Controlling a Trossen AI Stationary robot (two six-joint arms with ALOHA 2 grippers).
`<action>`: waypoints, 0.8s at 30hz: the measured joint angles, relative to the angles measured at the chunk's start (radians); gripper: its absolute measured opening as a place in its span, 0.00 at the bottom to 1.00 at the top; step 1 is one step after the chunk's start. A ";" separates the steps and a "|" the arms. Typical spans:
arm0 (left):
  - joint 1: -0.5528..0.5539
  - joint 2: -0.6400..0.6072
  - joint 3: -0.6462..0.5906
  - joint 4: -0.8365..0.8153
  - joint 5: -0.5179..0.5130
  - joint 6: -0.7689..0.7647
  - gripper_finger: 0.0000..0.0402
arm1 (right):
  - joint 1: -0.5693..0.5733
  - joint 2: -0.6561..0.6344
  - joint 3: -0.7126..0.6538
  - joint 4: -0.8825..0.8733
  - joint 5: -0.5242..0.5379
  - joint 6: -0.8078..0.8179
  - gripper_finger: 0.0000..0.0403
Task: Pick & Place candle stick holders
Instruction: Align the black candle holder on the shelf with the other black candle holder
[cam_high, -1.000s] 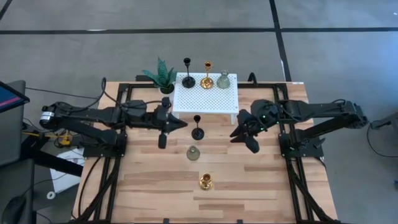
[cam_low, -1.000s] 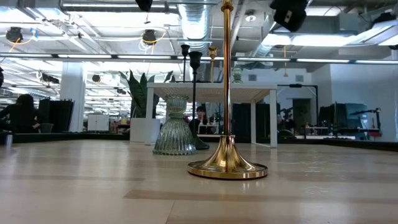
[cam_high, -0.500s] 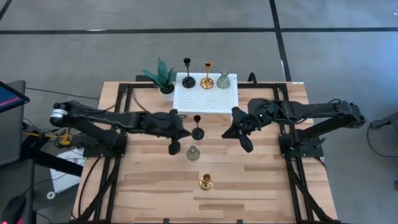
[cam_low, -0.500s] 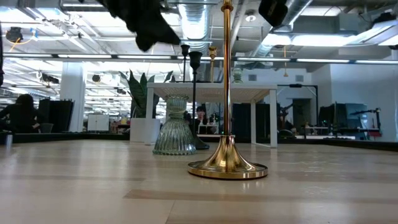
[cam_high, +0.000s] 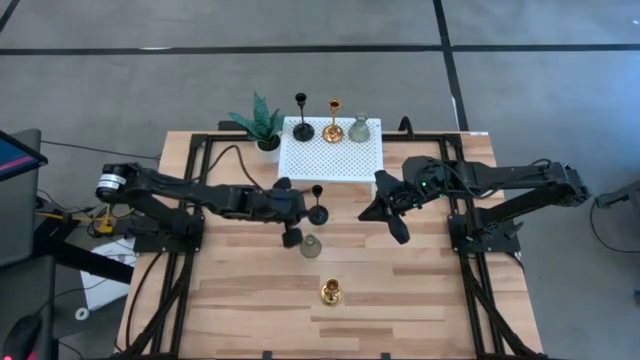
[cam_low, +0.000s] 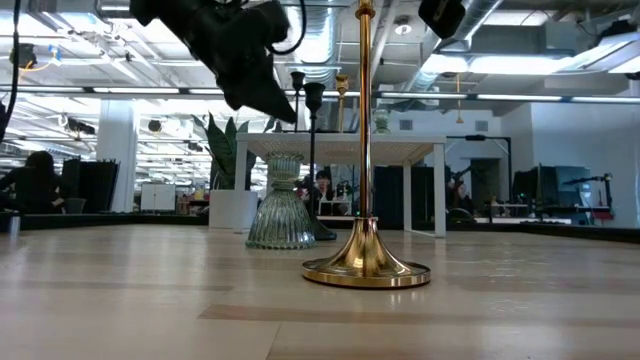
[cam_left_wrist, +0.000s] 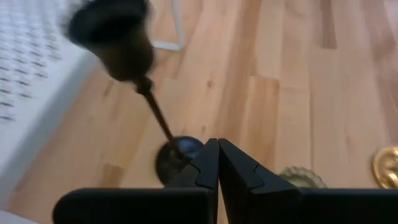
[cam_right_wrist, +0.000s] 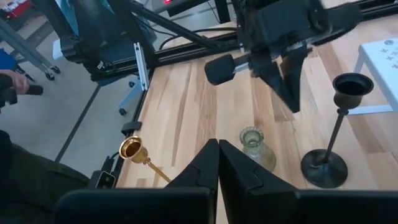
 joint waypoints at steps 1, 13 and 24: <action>0.000 -0.010 0.000 0.000 -0.015 0.000 0.01 | 0.000 0.000 0.000 0.001 0.000 0.000 0.00; 0.015 -0.014 0.000 -0.001 -0.101 -0.027 0.06 | 0.000 0.000 0.000 0.001 0.001 -0.007 0.00; 0.084 0.031 0.001 0.072 -0.083 -0.105 0.39 | 0.000 0.000 0.000 0.001 0.001 -0.010 0.00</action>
